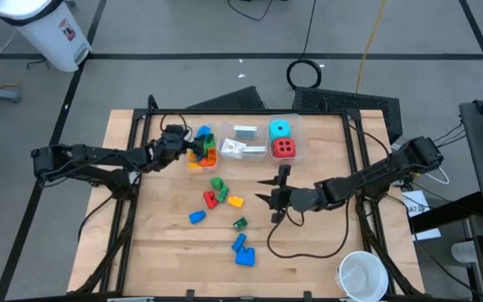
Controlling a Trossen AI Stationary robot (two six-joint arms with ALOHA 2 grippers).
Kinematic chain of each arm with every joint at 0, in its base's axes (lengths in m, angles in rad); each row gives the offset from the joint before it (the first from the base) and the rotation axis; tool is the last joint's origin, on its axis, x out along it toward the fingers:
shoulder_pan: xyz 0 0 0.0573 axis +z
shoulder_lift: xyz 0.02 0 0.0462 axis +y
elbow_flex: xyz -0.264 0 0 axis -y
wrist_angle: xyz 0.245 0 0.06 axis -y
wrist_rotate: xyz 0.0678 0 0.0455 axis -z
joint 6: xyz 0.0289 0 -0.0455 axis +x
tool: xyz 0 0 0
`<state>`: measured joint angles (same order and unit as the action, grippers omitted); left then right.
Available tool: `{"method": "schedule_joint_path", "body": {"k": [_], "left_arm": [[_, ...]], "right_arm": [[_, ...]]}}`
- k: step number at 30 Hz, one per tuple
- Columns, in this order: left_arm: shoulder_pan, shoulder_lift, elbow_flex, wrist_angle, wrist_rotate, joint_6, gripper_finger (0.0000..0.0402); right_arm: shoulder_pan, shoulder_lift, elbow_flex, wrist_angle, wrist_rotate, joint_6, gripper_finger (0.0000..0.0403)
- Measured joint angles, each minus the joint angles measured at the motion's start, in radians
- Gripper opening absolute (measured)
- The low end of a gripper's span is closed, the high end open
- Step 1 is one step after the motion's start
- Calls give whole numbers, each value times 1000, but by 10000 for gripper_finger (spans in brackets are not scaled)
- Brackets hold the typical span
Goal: Pick & Place Toys
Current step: Put the yellow game piece into the left transparent bin
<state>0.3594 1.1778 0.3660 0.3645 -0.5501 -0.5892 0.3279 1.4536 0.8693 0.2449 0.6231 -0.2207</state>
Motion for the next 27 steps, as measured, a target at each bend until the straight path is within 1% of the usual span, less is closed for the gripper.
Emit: {"method": "schedule_joint_path", "body": {"k": [3,5,7,9,12,14,18,21,24,27], "left_arm": [[-6,0,0,0,1,2,373],[-14,0,0,1,1,-21,361],[-22,0,0,12,5,-46,352],[-28,0,0,36,22,-52,346],[-35,0,0,75,64,-41,342],[-41,0,0,86,80,-38,342],[-47,0,0,89,89,-35,342],[-47,0,0,81,89,-35,342],[-49,0,0,82,106,-35,342],[-49,0,0,82,110,-35,342]], "right_arm": [[0,0,0,29,-14,36,169],[-9,2,0,45,-90,103,169],[-30,33,1,84,-189,171,169],[-47,82,1,116,-277,210,172],[-68,176,6,193,-361,237,193],[-78,242,20,231,-374,252,218],[-103,372,68,260,-362,235,278],[-129,448,99,253,-362,238,309],[-156,500,108,247,-362,260,319],[-177,534,114,248,-366,286,313]]}}
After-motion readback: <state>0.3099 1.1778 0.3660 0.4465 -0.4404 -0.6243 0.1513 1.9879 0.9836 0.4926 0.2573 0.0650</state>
